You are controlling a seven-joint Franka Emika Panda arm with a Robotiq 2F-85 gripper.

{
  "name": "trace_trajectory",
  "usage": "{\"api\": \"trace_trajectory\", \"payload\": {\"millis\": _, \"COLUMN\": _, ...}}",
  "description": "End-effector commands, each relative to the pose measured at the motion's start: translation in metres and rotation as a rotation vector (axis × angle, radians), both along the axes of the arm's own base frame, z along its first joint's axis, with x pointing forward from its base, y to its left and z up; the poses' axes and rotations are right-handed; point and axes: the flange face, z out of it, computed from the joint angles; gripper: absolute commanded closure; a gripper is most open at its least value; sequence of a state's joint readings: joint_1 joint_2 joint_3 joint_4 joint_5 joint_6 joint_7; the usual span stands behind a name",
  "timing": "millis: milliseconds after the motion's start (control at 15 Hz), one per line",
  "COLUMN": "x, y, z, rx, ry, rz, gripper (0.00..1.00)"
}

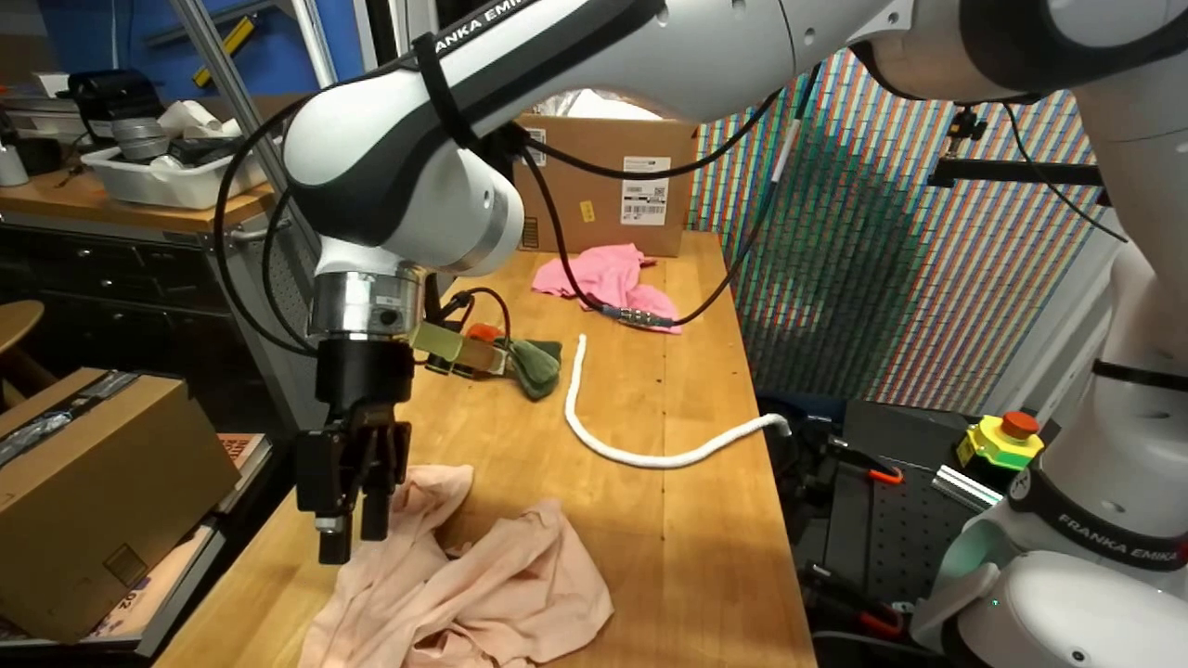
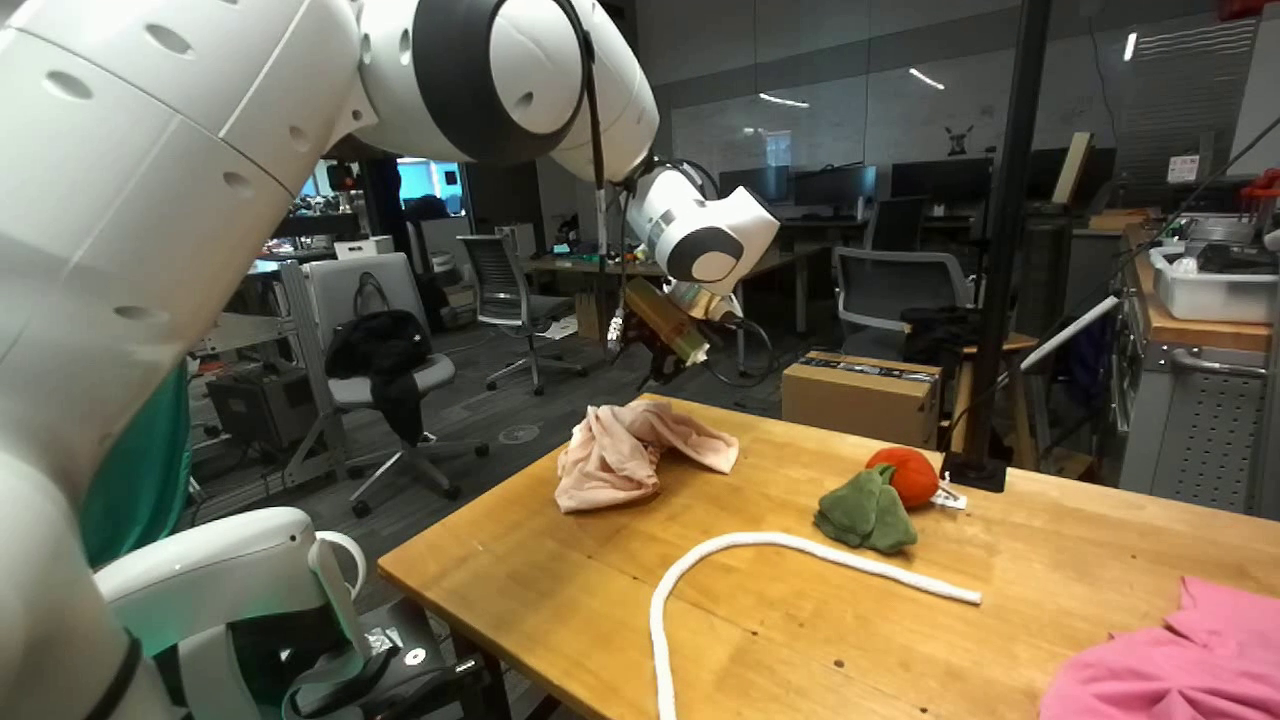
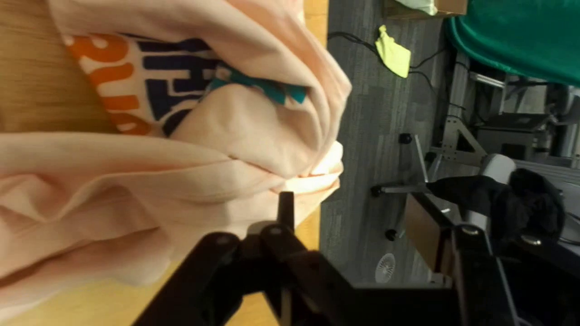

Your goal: Move the pink t-shirt to the right, move the radish backwards, move the peach t-shirt to the left

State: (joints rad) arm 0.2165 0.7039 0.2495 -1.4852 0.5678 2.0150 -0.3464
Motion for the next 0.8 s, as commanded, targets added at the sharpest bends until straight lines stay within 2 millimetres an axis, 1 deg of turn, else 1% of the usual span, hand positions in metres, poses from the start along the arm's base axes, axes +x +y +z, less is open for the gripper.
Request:
{"api": "trace_trajectory", "payload": {"millis": 0, "x": 0.004, "y": -0.017, "z": 0.016, "rx": -0.197, "ry": -0.055, "rz": 0.011, "gripper": 0.03}}
{"api": "trace_trajectory", "payload": {"millis": 67, "x": 0.002, "y": -0.029, "z": 0.019, "rx": -0.26, "ry": -0.042, "rz": 0.025, "gripper": 0.0}}
{"api": "trace_trajectory", "payload": {"millis": 133, "x": -0.001, "y": -0.04, "z": 0.023, "rx": -0.32, "ry": -0.033, "rz": 0.035, "gripper": 0.0}}
{"api": "trace_trajectory", "payload": {"millis": 267, "x": -0.012, "y": -0.064, "z": 0.039, "rx": -0.434, "ry": 0.002, "rz": 0.063, "gripper": 0.0}}
{"api": "trace_trajectory", "payload": {"millis": 467, "x": -0.043, "y": -0.093, "z": 0.079, "rx": -0.497, "ry": 0.046, "rz": 0.118, "gripper": 0.0}}
{"api": "trace_trajectory", "payload": {"millis": 733, "x": -0.087, "y": -0.117, "z": 0.136, "rx": -0.511, "ry": 0.018, "rz": 0.129, "gripper": 0.0}}
